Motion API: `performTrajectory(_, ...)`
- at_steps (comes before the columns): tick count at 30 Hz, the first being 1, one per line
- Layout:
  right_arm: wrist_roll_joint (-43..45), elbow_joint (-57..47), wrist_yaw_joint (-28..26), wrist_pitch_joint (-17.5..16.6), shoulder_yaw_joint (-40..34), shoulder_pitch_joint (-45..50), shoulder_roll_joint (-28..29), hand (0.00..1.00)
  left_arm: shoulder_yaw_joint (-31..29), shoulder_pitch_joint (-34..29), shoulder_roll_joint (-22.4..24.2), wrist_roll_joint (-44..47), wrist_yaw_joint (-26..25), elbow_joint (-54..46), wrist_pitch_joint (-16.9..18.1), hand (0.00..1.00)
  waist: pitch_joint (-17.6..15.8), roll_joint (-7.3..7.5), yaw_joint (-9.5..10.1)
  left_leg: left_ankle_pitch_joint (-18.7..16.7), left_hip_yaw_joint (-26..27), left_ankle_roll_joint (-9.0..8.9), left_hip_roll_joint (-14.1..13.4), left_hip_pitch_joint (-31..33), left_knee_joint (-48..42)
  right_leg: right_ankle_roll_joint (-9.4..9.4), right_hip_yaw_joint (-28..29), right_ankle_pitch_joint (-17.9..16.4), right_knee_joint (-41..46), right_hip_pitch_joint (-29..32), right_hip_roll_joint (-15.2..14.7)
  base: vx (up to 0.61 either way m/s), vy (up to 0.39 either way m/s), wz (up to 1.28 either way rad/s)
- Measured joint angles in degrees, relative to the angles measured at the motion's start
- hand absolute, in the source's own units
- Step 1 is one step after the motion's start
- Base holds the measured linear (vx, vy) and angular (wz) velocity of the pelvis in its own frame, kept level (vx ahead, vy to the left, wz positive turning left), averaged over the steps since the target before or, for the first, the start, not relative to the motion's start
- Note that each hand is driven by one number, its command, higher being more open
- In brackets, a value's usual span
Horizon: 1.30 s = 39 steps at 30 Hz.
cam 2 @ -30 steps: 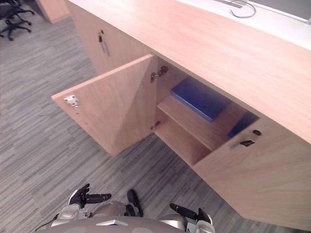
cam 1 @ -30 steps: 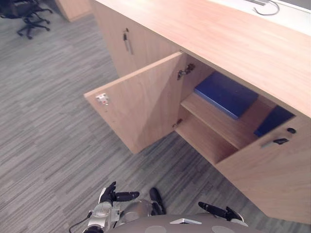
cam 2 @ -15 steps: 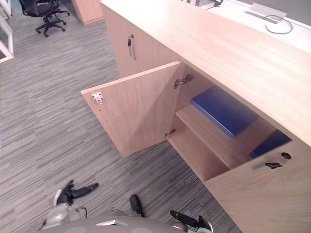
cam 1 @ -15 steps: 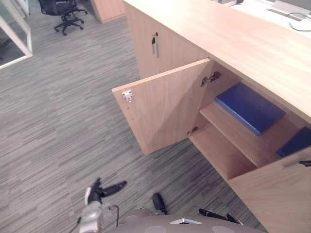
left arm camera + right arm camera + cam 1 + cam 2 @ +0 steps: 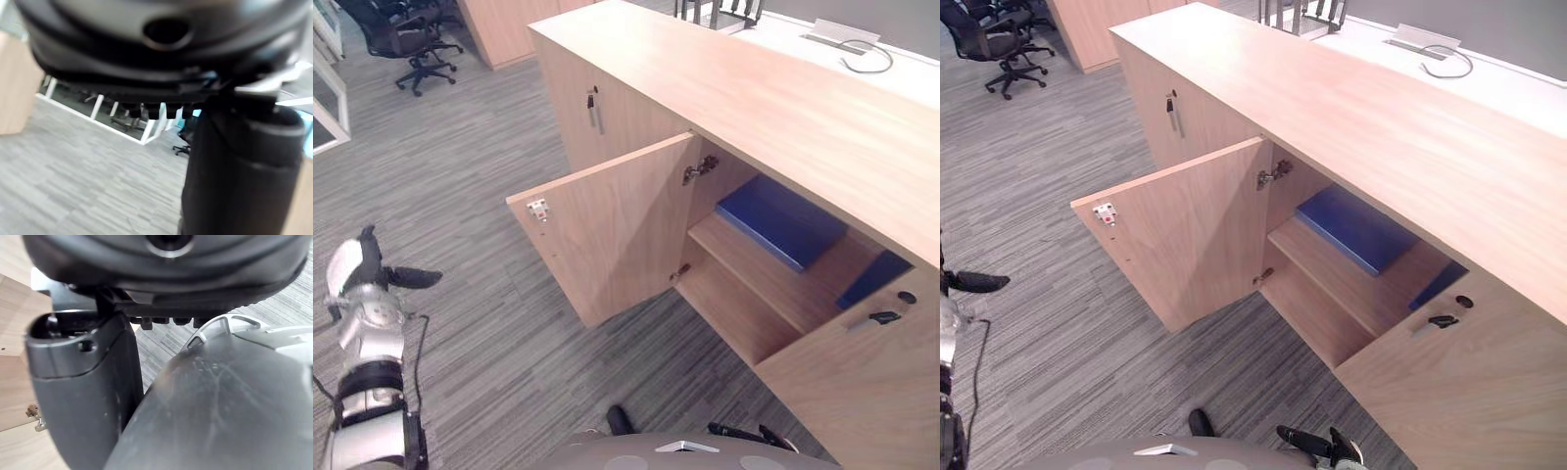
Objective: Walk over to the cabinet, pick up the folder, carry it to the office cabinet, place the folder inside the office cabinet, then close the office cabinet door
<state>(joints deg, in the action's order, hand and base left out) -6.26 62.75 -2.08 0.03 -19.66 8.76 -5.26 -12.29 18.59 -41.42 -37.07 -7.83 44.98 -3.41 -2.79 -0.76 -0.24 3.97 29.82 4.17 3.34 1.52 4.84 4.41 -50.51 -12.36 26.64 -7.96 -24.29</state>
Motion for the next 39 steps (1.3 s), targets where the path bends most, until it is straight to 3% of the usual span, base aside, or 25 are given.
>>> performTrajectory(5,0.2,0.0,-0.3,-1.2,0.7,0.0,0.5,1.00,13.3,7.1,-4.1,-13.6,0.3,4.1,3.7,1.00,0.0,0.93,-1.35,0.0,0.2,-0.03,0.0,0.1,0.0,-0.07,0.8,-0.2,1.3,0.9,-0.7,0.03,-0.053,-0.05)
performTrajectory(7,0.5,0.0,-0.3,-2.0,1.4,-0.1,0.3,1.00,20.0,9.6,-4.1,-16.9,0.2,5.9,3.8,1.00,0.0,1.01,-1.90,-0.1,0.3,-0.13,-0.1,0.1,0.0,-1.23,1.9,-1.1,2.5,1.7,-1.5,0.00,-0.051,-0.04)
performTrajectory(12,1.0,-0.1,-0.2,-3.0,2.4,-0.2,0.0,1.00,30.8,12.8,0.1,-19.7,-0.1,6.8,5.3,1.00,-0.5,1.00,-2.97,1.0,0.6,-0.89,-0.7,0.6,0.2,-0.34,1.9,-2.2,2.2,2.0,-0.7,-0.02,-0.100,-0.02)
performTrajectory(19,1.0,-0.1,0.5,-3.3,2.4,0.2,-0.5,1.00,41.3,13.0,0.0,-21.6,-1.8,6.1,4.8,1.00,-0.7,1.07,-1.63,1.4,1.2,-0.97,-1.1,1.1,0.2,-0.10,2.1,-1.8,2.0,2.5,-0.6,0.01,-0.065,-0.01)
performTrajectory(24,1.0,-0.1,1.7,-4.0,3.5,0.2,-0.8,1.00,53.8,12.9,0.2,-24.5,-2.3,-0.8,8.9,1.00,-0.9,1.00,-1.55,0.9,1.6,-1.50,-1.0,1.4,0.2,0.19,2.0,-0.8,1.1,2.8,-0.5,0.01,-0.013,-0.04)
performTrajectory(28,1.0,-0.1,3.4,-4.4,3.4,0.1,-0.7,1.00,59.6,12.2,5.8,-25.7,-5.2,-10.3,13.1,1.00,-1.1,0.67,-1.88,0.5,2.1,-1.58,-0.9,1.7,0.2,0.17,1.7,-0.4,0.4,3.0,-0.5,-0.02,-0.006,-0.08)
performTrajectory(34,1.0,-0.3,5.6,-4.5,2.1,-0.2,-0.3,1.00,62.3,7.2,14.6,-26.0,-7.5,-22.2,14.3,1.00,-1.2,-0.14,-3.01,0.5,2.6,-1.56,-0.7,2.1,0.2,0.17,0.3,-0.4,-0.3,2.7,-0.5,0.00,-0.031,-0.05)
performTrajectory(39,1.0,0.1,7.5,-4.3,0.1,-0.1,-0.1,1.00,68.3,3.2,24.0,-25.2,-9.1,-33.6,20.2,1.00,-0.4,-1.36,-3.17,0.5,1.2,-1.53,-0.1,2.0,0.2,0.17,-1.4,-0.4,-1.4,1.6,-0.5,0.04,-0.047,0.14)
